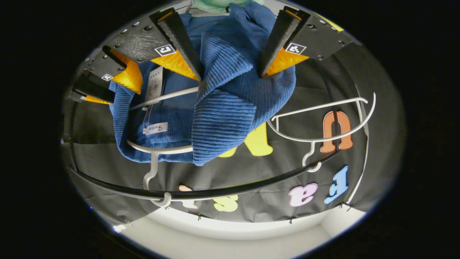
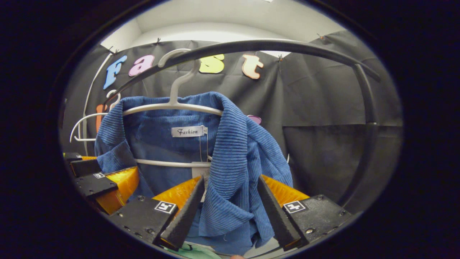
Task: Grasp the clothes on the hanger with both hands and then place them into the laundry hamper below.
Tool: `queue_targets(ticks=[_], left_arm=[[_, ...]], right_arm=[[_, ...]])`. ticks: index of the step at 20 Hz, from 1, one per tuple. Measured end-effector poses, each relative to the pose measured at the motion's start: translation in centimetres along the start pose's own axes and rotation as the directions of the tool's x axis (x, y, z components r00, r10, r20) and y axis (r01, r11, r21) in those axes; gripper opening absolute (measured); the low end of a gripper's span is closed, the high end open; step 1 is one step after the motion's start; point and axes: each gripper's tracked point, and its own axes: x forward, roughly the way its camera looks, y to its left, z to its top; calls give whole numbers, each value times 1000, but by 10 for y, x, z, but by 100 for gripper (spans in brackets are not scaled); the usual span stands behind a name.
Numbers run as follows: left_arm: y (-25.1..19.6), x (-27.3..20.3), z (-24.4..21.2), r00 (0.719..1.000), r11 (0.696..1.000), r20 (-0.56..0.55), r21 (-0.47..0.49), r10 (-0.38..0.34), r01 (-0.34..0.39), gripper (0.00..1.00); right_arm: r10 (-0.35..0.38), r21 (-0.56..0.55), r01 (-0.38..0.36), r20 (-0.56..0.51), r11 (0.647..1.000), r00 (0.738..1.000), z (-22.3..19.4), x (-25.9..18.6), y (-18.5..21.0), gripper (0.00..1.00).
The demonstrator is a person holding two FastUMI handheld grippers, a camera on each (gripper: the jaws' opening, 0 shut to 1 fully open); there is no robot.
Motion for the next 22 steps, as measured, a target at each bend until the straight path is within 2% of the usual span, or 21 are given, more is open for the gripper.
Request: queue_targets(ticks=[1, 2, 4, 5, 6, 7, 8, 9, 11, 13, 14, 15, 17, 18, 20, 22], left_arm=[[1, 1, 1, 1000, 1000, 2, -2, 7, -7, 90], [5, 5, 3, 1000, 1000, 4, -8, 16, -16, 81], [12, 9, 1, 999, 999, -3, -17, 43, -43, 63], [15, 11, 1, 999, 998, -6, -23, 52, -52, 54], [18, 12, 2, 998, 998, -8, -28, 64, -64, 45], [24, 12, 2, 997, 996, -7, -36, 82, -83, 36], [25, 13, 3, 997, 996, -10, -43, 80, -81, 27], [24, 10, 2, 997, 996, -16, -46, 72, -73, 18], [21, -2, 3, 998, 997, -19, -49, 54, -55, 16], [25, -17, 6, 998, 997, -18, -35, 65, -66, 16], [28, -23, 8, 997, 997, -19, -21, 74, -74, 16], [31, -29, 11, 997, 997, -17, -3, 80, -80, 21], [42, -43, 22, 995, 995, 3, 42, 95, -95, 21], [48, -50, 29, 995, 993, 18, 64, 100, -101, 16], [57, -64, 42, 994, 990, 44, 99, 97, -101, 20], [63, -75, 52, 995, 988, 53, 122, 84, -90, 19]], right_arm=[[8, 4, -8, -4, 1000, 1000, 0, 3, 1, 88], [6, 6, -6, -9, 1000, 1000, -3, 6, 0, 83], [3, 8, -3, -11, 1000, 1000, -1, 13, -2, 67], [7, 7, -6, -12, 1000, 1000, 0, 14, -1, 55], [10, 6, -10, -12, 1000, 1000, 0, 15, -1, 49], [10, 5, -10, -11, 1000, 1000, 1, 15, -2, 39], [11, 13, -11, -9, 1000, 1000, 3, 14, -4, 34], [10, 25, -10, -12, 1000, 1000, 5, 11, -6, 24], [13, 52, -12, -32, 999, 999, 3, 8, -7, 16], [13, 75, -9, -46, 997, 999, 3, -3, -9, 12], [17, 77, -13, -52, 997, 998, 1, -9, -8, 12], [15, 73, -11, -60, 997, 998, 2, -17, -9, 11], [16, 63, -12, -64, 998, 998, 6, -32, -12, 11], [18, 65, -14, -60, 998, 998, 10, -40, -16, 11], [21, 72, -18, -53, 997, 998, 20, -55, -22, 11], [20, 67, -17, -40, 998, 999, 31, -70, -29, 11]])
